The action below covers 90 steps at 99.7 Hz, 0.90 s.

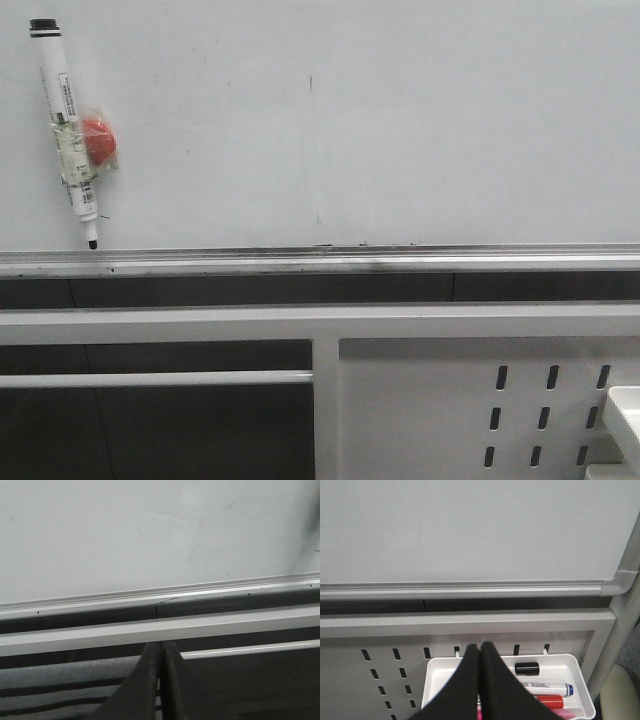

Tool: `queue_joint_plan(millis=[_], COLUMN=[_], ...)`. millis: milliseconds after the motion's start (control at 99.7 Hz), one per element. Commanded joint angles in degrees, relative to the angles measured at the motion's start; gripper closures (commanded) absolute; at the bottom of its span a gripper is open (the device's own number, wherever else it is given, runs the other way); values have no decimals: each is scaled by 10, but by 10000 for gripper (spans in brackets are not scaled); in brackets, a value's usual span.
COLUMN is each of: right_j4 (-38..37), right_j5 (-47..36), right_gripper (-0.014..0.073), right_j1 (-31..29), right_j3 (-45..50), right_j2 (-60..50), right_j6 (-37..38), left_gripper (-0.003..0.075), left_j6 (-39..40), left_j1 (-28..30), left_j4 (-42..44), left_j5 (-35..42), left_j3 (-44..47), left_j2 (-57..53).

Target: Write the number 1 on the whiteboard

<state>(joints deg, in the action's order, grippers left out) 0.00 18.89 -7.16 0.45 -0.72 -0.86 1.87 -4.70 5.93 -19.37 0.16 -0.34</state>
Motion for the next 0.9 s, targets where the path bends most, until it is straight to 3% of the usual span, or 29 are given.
queue_joint_plan(millis=[0,351,451,652,893], right_j4=[5,5,5,5,5], right_j5=[-15,-17,-28,-250,-408], right_gripper=[664,664,664,664,664], right_j1=[-3,-3,-3,-3,-3], right_j3=[8,8,8,8,8], right_j2=[-5,-5,-5,-5,-5], right_j6=[-6,-6,-6,-6,-5], left_gripper=[740,740,740,740,740], left_j6=[1,1,1,1,1], left_j1=[1,1,1,1,1], left_j4=[3,10,2,-13,-13], left_j5=[32,32,76,236,283], left_j3=[21,21,21,21,21], left_j2=[-7,-7,-7,-7,-7])
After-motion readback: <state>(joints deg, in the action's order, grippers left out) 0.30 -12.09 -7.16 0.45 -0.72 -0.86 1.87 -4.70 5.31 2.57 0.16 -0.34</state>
